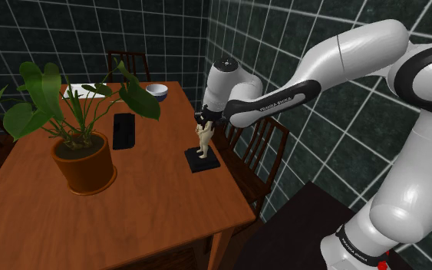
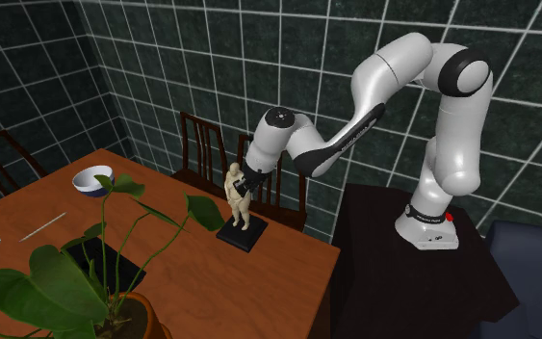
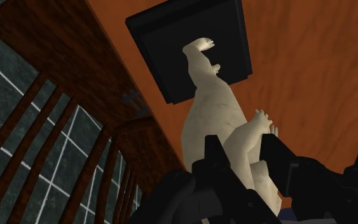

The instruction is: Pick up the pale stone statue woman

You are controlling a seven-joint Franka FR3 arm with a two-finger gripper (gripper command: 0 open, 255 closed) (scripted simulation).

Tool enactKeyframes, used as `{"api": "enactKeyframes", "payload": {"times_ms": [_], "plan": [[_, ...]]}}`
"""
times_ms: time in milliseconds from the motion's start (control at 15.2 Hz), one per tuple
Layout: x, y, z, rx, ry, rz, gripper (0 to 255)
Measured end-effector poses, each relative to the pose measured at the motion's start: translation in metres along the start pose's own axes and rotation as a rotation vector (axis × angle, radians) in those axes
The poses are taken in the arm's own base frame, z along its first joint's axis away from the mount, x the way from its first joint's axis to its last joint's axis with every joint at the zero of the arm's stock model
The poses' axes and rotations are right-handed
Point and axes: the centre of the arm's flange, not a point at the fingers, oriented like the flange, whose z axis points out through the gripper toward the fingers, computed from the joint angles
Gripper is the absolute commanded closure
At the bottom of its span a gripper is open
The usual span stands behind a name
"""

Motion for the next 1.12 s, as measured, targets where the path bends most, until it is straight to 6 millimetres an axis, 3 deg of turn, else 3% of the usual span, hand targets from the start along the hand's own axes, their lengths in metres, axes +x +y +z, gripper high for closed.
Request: {"api": "enactKeyframes", "payload": {"times_ms": [198, 1122], "plan": [[0.002, -0.001, -0.004, -0.002, -0.001, 0.0, 255], [0.03, -0.006, -0.07, -0.002, -0.001, 0.0, 255]]}}
